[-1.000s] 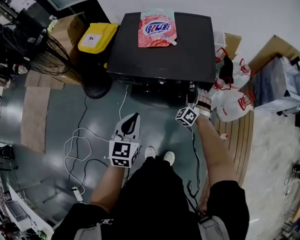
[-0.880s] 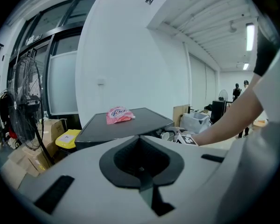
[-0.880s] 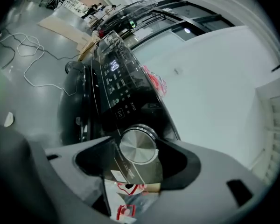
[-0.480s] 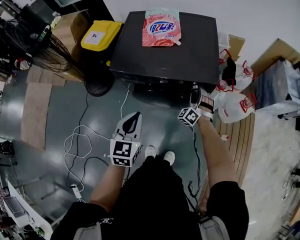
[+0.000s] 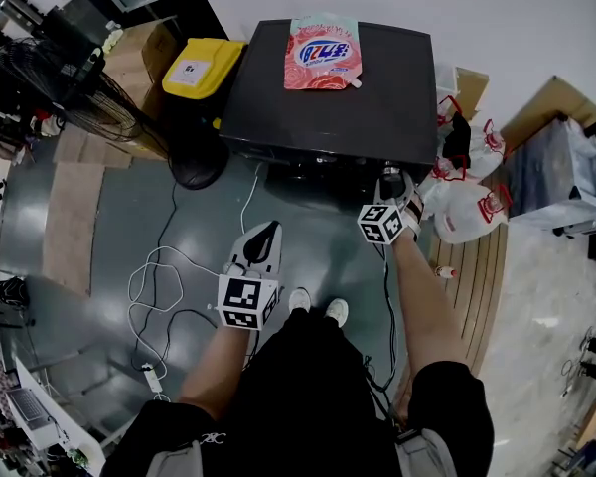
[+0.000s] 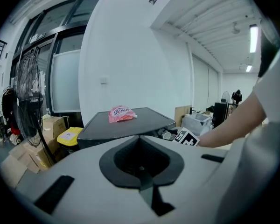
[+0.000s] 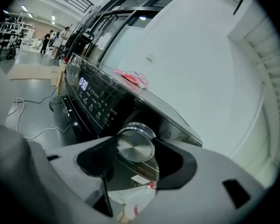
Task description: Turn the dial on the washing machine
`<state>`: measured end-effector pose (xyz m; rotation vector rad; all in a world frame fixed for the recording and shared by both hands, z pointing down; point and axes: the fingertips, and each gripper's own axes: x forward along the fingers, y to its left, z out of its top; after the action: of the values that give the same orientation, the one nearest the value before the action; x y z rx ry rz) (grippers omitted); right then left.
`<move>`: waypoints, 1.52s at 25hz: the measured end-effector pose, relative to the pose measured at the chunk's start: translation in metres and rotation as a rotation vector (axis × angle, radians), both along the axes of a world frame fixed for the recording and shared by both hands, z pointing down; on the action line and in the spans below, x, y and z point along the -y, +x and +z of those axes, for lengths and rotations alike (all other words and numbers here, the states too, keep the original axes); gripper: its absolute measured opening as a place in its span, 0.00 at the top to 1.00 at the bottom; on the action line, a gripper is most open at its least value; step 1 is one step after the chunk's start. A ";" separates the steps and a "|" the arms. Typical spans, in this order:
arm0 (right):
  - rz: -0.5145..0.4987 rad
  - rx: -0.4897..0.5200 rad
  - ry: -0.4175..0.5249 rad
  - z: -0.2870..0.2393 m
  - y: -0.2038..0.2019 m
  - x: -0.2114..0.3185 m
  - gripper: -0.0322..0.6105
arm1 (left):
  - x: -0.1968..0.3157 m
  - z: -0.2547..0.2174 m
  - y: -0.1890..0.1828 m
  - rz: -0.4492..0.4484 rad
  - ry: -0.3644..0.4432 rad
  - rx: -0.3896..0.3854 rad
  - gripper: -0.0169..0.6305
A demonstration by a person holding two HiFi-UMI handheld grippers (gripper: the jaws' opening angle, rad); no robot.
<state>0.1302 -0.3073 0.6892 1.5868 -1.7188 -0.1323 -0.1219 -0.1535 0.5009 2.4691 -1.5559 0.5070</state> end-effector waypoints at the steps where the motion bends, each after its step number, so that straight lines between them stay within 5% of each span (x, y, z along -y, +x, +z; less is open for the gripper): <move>1: 0.002 0.018 -0.002 -0.001 0.001 0.000 0.54 | 0.000 -0.001 0.001 0.001 0.002 0.003 0.99; 9: 0.037 0.193 -0.013 -0.004 0.003 -0.001 0.55 | -0.007 -0.001 0.001 0.003 0.009 0.030 0.99; 15: 0.072 0.484 -0.029 -0.005 0.006 -0.001 0.55 | -0.012 0.002 -0.005 -0.009 0.004 0.038 0.99; 27: 0.113 0.579 -0.034 0.000 0.010 0.001 0.55 | -0.011 0.001 -0.001 -0.007 0.011 0.034 0.99; 33: 0.170 0.974 -0.051 0.001 0.014 -0.001 0.55 | -0.015 0.001 -0.007 -0.013 0.005 0.040 0.99; 38: 0.171 0.978 -0.047 0.001 0.014 -0.001 0.55 | -0.015 0.001 -0.008 -0.014 0.004 0.041 0.99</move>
<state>0.1447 -0.3059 0.6898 1.8949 -2.2224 0.8996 -0.1296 -0.1381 0.5018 2.4638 -1.5902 0.5566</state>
